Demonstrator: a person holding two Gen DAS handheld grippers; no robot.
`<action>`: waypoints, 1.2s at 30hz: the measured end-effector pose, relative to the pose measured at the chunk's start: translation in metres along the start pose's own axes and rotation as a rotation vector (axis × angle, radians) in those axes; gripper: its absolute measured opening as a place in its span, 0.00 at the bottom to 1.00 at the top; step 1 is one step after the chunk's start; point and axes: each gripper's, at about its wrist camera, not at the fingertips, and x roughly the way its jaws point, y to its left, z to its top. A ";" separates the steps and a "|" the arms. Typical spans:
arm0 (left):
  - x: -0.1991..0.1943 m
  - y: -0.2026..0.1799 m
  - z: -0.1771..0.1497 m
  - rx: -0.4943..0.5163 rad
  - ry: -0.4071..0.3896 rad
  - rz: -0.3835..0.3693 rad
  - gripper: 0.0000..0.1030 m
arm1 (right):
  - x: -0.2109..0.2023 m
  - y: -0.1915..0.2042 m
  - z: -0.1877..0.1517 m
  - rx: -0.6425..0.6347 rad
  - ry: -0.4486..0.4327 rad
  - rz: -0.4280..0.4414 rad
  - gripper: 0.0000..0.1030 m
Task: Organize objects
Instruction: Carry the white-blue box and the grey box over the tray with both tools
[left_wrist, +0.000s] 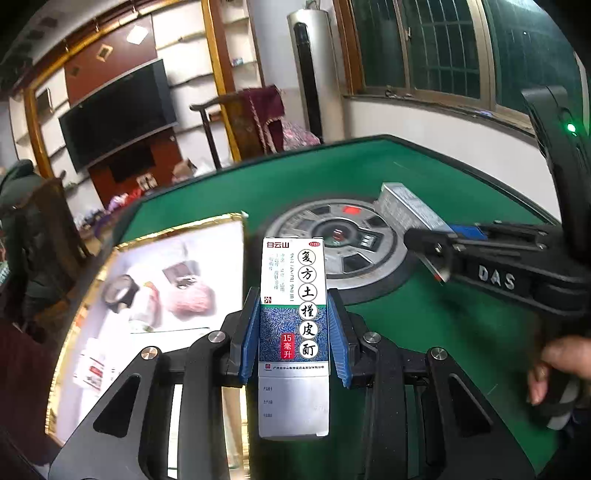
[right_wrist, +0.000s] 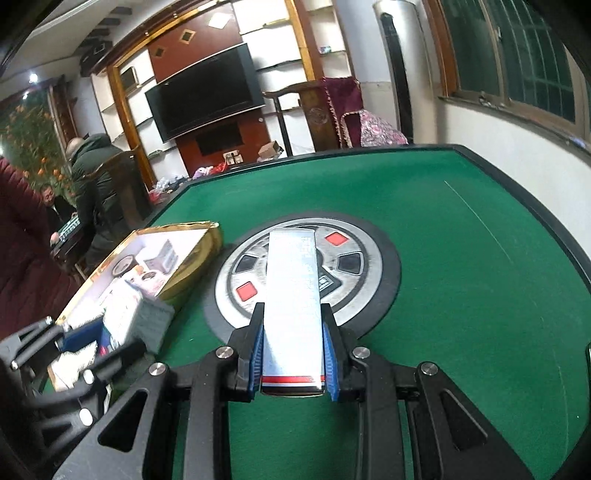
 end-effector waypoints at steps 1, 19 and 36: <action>-0.004 0.004 -0.001 -0.009 -0.015 0.009 0.32 | -0.001 0.004 -0.002 -0.006 -0.001 0.004 0.26; -0.032 0.040 -0.004 -0.038 -0.079 0.061 0.33 | 0.002 0.056 -0.007 -0.052 0.008 0.068 0.26; -0.031 0.108 -0.011 -0.159 -0.051 0.186 0.33 | 0.032 0.152 0.019 -0.218 0.049 0.109 0.26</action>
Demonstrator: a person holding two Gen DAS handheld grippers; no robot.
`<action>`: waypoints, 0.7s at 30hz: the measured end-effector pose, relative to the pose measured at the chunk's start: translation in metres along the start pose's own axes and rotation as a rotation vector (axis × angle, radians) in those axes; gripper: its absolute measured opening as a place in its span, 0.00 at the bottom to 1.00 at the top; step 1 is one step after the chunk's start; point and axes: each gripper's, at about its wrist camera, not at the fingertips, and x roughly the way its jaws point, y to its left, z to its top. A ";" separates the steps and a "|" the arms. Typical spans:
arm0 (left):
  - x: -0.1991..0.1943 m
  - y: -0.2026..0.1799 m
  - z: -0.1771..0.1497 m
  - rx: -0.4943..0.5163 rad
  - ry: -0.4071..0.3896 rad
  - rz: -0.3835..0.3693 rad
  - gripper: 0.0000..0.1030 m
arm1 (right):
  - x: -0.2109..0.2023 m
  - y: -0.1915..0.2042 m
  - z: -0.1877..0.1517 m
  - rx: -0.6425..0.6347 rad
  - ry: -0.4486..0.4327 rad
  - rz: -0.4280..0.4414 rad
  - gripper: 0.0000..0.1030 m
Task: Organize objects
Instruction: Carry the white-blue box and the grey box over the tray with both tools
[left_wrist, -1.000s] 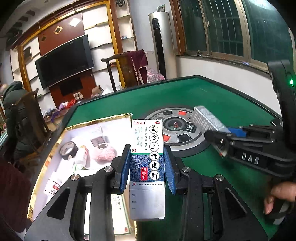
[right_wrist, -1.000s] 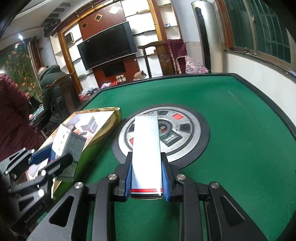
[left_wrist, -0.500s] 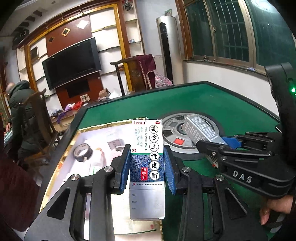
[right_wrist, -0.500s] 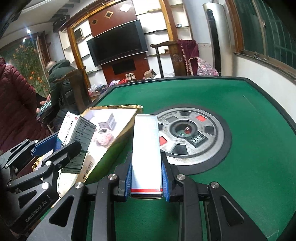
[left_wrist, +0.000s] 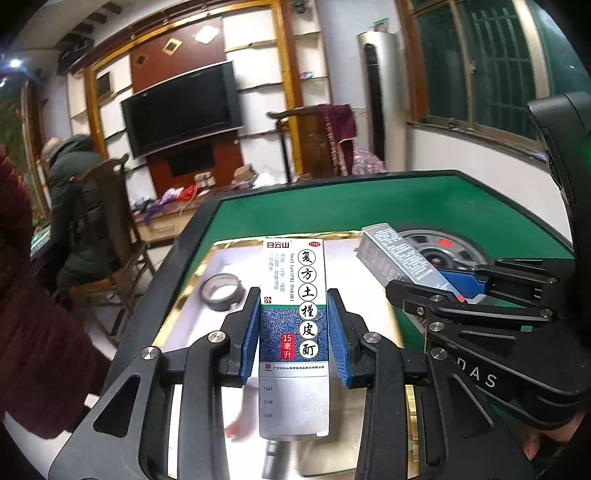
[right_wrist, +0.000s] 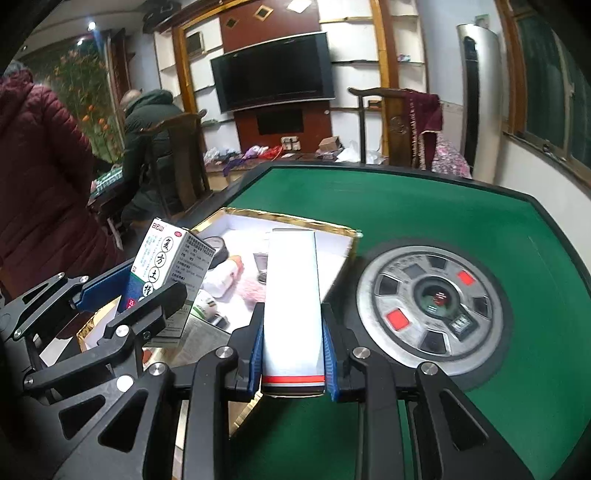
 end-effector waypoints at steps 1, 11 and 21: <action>0.003 0.005 0.000 -0.009 0.009 0.009 0.33 | 0.005 0.003 0.002 -0.003 0.010 0.002 0.26; 0.024 0.031 -0.007 -0.064 0.080 0.062 0.33 | 0.044 0.024 0.015 -0.025 0.071 0.005 0.26; 0.033 0.033 -0.013 -0.065 0.119 0.073 0.33 | 0.071 0.022 0.024 -0.020 0.112 -0.028 0.26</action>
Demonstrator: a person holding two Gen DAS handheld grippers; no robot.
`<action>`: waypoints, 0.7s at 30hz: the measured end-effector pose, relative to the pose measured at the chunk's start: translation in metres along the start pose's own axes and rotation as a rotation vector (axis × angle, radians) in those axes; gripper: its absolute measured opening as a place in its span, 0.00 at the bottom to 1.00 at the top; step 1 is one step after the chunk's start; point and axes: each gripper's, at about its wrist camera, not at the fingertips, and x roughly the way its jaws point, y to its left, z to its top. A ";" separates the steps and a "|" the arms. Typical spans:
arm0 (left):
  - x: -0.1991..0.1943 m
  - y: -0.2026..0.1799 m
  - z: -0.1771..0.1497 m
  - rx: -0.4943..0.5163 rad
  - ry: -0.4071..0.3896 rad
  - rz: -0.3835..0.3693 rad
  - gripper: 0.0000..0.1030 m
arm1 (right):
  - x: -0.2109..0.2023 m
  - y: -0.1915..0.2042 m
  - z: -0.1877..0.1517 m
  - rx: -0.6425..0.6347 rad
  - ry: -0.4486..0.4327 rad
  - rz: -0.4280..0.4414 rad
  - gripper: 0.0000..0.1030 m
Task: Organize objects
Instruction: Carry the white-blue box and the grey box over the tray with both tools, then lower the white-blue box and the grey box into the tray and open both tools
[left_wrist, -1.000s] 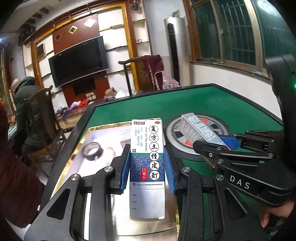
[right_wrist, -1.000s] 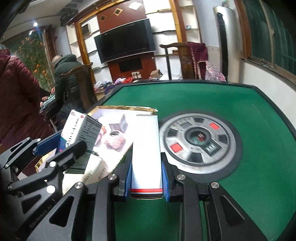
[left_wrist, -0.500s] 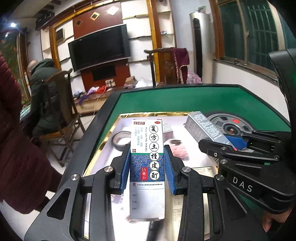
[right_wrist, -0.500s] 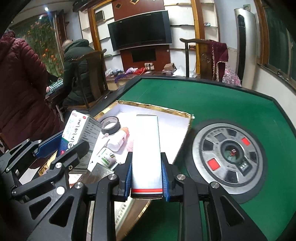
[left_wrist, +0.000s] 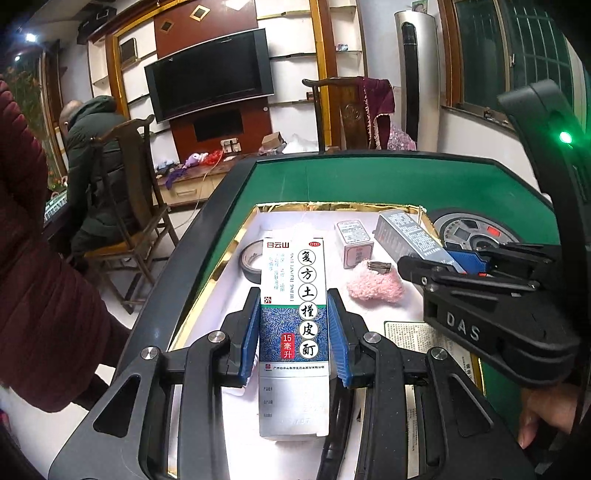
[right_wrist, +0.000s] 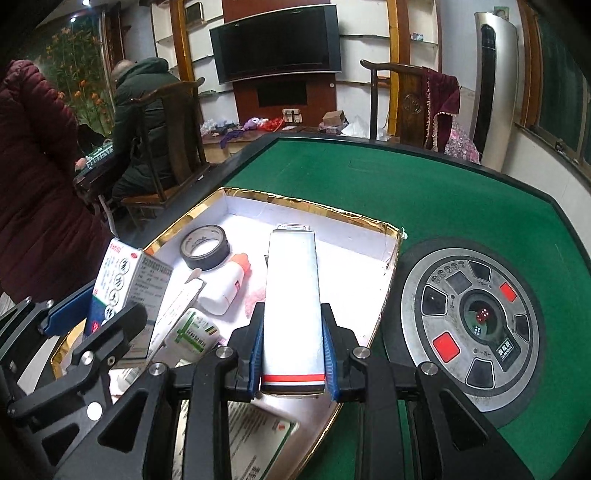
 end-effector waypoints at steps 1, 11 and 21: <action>0.000 0.000 0.000 0.000 0.003 -0.002 0.33 | 0.001 -0.001 0.001 0.002 0.003 0.001 0.26; 0.013 0.002 0.001 -0.003 0.048 -0.002 0.33 | 0.023 -0.001 0.007 -0.005 0.054 -0.010 0.26; 0.032 0.008 -0.003 -0.040 0.110 -0.001 0.33 | 0.035 0.000 0.004 -0.017 0.094 -0.035 0.26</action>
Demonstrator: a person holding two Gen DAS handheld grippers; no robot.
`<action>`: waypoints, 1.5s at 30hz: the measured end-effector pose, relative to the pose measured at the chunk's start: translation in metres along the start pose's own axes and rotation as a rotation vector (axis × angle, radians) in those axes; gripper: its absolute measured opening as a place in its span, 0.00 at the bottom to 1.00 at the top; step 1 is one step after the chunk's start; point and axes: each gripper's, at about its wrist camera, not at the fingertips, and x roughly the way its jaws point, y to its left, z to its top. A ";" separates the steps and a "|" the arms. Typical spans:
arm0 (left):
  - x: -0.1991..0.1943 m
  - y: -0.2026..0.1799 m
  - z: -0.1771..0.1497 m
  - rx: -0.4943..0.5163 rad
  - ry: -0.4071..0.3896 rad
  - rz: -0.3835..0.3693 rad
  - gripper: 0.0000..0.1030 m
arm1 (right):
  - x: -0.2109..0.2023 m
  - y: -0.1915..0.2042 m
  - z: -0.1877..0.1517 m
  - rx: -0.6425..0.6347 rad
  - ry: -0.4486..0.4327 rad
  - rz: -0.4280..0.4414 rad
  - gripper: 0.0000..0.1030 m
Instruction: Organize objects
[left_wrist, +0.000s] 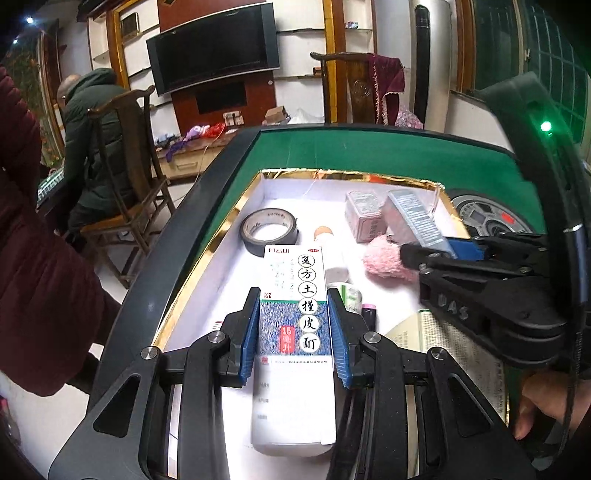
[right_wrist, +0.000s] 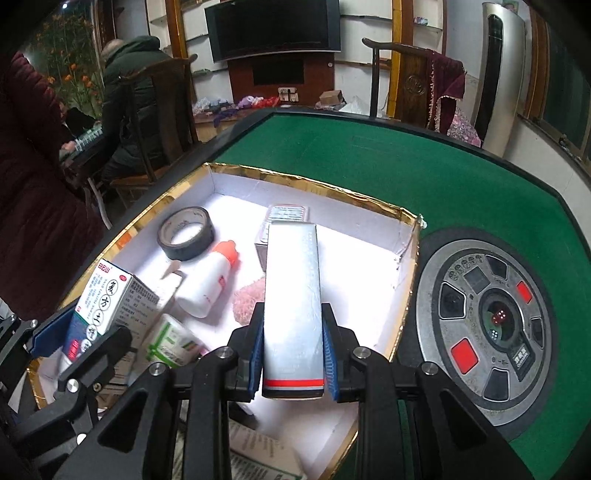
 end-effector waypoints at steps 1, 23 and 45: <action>0.001 0.000 0.000 -0.005 0.003 -0.007 0.33 | 0.000 -0.001 0.000 0.003 0.002 -0.006 0.26; -0.061 0.026 0.013 -0.165 -0.194 0.006 0.77 | -0.138 -0.022 -0.082 0.007 -0.417 -0.062 0.79; -0.082 0.027 -0.029 -0.028 -0.037 0.154 0.78 | -0.172 -0.004 -0.147 -0.135 -0.505 -0.002 0.82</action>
